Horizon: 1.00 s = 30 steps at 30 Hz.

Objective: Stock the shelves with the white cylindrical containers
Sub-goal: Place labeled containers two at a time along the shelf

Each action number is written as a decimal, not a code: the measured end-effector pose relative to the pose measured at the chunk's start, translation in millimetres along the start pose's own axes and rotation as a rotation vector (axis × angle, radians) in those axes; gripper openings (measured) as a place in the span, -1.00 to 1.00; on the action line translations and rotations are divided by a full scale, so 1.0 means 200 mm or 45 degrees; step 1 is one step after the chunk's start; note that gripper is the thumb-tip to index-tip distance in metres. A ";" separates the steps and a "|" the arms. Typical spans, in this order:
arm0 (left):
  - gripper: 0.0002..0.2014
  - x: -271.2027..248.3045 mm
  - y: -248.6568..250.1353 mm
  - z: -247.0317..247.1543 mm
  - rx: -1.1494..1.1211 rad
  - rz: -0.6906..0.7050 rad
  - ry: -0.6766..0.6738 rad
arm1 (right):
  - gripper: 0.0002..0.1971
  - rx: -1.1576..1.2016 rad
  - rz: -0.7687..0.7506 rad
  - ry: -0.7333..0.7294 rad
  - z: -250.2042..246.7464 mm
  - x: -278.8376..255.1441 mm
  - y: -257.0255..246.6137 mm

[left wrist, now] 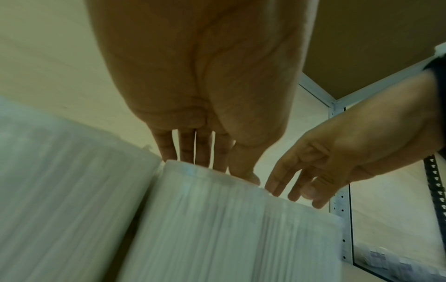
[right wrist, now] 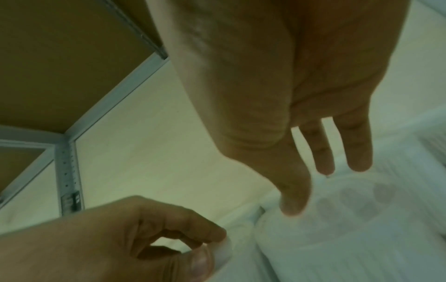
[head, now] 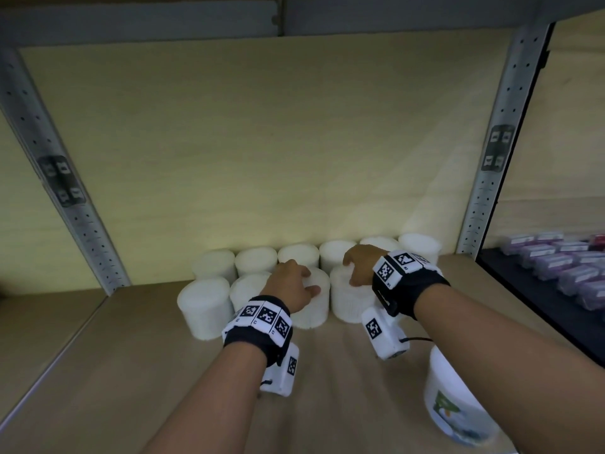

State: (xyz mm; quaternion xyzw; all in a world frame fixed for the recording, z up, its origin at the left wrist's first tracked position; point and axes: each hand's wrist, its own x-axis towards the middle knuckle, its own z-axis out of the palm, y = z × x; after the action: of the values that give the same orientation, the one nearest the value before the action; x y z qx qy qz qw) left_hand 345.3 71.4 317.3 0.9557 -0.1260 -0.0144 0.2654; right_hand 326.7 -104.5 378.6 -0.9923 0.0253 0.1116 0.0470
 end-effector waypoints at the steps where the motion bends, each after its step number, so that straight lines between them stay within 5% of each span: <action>1: -0.47 0.00 0.00 0.00 -0.004 0.000 0.001 | -0.55 0.023 0.029 0.064 0.00 0.00 0.00; 7: -0.46 0.01 -0.01 0.01 -0.008 0.000 0.010 | -0.40 -0.090 0.093 0.132 0.10 0.00 -0.02; 23: -0.48 0.03 -0.03 0.03 0.006 0.020 0.028 | -0.59 -0.067 -0.033 0.087 0.08 -0.05 -0.02; 30: -0.47 0.03 -0.03 0.03 -0.006 0.039 0.034 | -0.48 -0.002 0.022 0.161 0.05 -0.08 -0.04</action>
State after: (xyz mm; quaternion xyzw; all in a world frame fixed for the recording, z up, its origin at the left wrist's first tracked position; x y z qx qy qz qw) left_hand 351.5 72.1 309.0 0.9532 -0.1371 0.0023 0.2694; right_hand 309.8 -94.1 372.2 -0.9972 0.0367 0.0489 0.0434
